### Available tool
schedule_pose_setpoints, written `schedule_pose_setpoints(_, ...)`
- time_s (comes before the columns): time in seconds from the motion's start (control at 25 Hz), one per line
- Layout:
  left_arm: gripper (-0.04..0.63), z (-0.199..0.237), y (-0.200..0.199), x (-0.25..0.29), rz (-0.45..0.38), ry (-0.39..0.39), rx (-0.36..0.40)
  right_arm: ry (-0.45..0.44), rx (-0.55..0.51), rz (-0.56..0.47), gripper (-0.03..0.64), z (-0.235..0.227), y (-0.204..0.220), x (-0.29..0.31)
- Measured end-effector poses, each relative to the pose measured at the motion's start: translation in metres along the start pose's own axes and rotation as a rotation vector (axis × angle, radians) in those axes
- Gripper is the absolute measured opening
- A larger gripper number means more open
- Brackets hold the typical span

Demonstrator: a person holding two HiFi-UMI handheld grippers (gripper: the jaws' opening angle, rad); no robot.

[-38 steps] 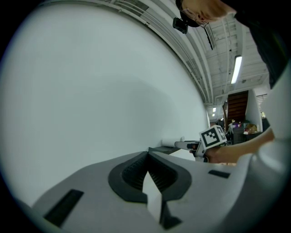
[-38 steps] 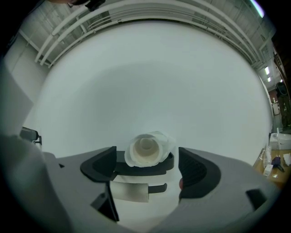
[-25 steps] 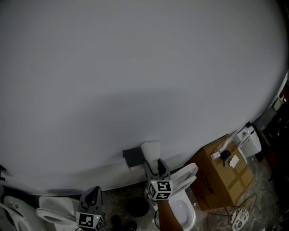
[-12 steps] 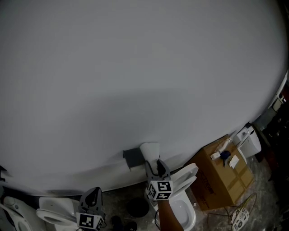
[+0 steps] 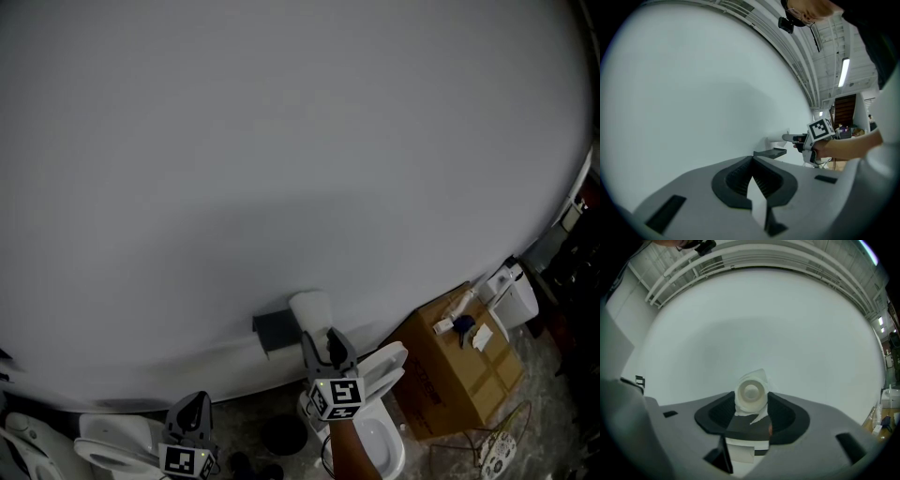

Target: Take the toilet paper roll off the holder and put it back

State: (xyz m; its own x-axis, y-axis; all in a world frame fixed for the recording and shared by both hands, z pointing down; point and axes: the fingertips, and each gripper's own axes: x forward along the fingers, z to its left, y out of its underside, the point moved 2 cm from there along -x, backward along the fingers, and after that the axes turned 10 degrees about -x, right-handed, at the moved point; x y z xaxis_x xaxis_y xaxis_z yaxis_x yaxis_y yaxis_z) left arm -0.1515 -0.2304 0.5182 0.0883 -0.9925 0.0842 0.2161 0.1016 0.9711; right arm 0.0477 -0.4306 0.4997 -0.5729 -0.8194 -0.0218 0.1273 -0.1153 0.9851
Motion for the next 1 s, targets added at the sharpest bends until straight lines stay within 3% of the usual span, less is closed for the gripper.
schedule_pose_setpoints(0.4,0.002,-0.002,-0.003,-0.002,-0.015,0.011,0.007,0.019,-0.050,-0.125,0.213,-0.002,-0.064,-0.013)
schedule_pose_setpoints(0.64,0.003,-0.005,-0.003,-0.001,-0.012,0.022,0.005,0.032,-0.137,-0.193,0.213,0.000,-0.107,-0.023)
schedule_pose_setpoints(1.0,0.002,-0.006,-0.002,-0.002,-0.012,0.020,0.006,0.036,-0.119,-0.192,0.213,-0.001,-0.099,-0.024)
